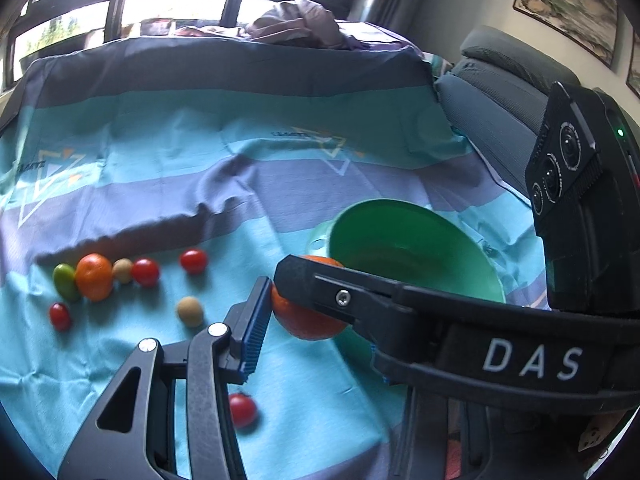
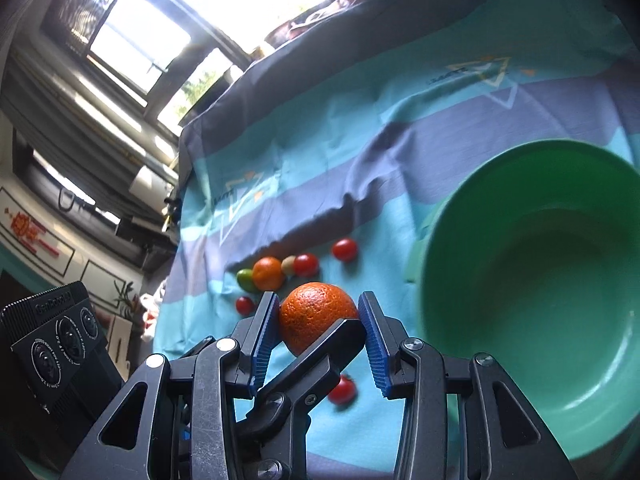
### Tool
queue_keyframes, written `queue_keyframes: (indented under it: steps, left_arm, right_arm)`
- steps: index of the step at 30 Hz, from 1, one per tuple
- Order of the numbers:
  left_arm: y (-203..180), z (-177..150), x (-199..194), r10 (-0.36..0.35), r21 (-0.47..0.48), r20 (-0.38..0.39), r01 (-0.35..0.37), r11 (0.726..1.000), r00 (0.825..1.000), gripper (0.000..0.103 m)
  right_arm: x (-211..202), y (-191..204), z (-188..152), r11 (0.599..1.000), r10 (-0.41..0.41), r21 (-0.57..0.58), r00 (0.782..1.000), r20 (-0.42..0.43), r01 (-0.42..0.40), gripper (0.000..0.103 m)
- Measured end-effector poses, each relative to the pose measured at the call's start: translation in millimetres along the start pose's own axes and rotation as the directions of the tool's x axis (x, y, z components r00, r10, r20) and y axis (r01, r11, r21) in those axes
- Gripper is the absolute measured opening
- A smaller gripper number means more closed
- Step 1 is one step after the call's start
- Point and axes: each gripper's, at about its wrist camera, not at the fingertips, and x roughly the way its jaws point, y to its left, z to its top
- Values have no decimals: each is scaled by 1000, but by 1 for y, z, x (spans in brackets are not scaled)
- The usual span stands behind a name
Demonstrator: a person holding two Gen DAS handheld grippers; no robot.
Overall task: Organize fruits
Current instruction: 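Lift the orange with the right gripper and carry it over the green bowl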
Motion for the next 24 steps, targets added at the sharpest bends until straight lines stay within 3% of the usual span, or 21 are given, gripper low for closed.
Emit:
queue_keyframes:
  steps: [11,24]
  left_arm:
    - [-47,13,31,-66,94,-33,69,993,997,43]
    - [-73,13,68,-152,108,-128,166,980,980,43]
  right_arm:
    - [-34,-46,9,995,-29,94,996,81,22,44]
    - [-49,-87,11,974,-123,199,989,82,105,44]
